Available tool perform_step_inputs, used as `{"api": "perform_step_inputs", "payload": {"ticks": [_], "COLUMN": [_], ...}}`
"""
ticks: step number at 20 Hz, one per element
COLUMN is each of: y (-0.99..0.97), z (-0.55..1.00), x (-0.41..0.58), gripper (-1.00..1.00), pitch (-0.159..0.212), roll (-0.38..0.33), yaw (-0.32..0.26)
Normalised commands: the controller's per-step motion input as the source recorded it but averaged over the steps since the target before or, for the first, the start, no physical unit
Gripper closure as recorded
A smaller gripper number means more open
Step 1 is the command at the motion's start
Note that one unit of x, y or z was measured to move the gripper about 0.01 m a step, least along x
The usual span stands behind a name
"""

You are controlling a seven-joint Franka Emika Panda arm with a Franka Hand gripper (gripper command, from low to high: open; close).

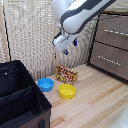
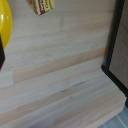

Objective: With caution, bring your gripper towards the upper drawer's hold. Grasp the drawer hold tightly with your gripper tool. Pull the drawer in your direction to reveal the contents of the top drawer.

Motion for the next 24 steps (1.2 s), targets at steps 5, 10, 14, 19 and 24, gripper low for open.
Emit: {"api": "perform_step_inputs", "payload": {"ticks": [5,10,14,19,24], "y": [0.01,0.01,0.0,0.01,0.02], "z": [0.22,0.21,0.07,0.08,0.23], "x": [0.254,0.253,0.24,0.322,0.381], "gripper": [-1.0,-1.0,-1.0,-1.0,-1.0], "pitch": [0.0,0.001,0.015,0.075,0.09], "roll": [-0.327,-0.329,-0.366,-0.371,-0.323], "yaw": [0.108,0.106,0.086,0.009,-0.01]}}
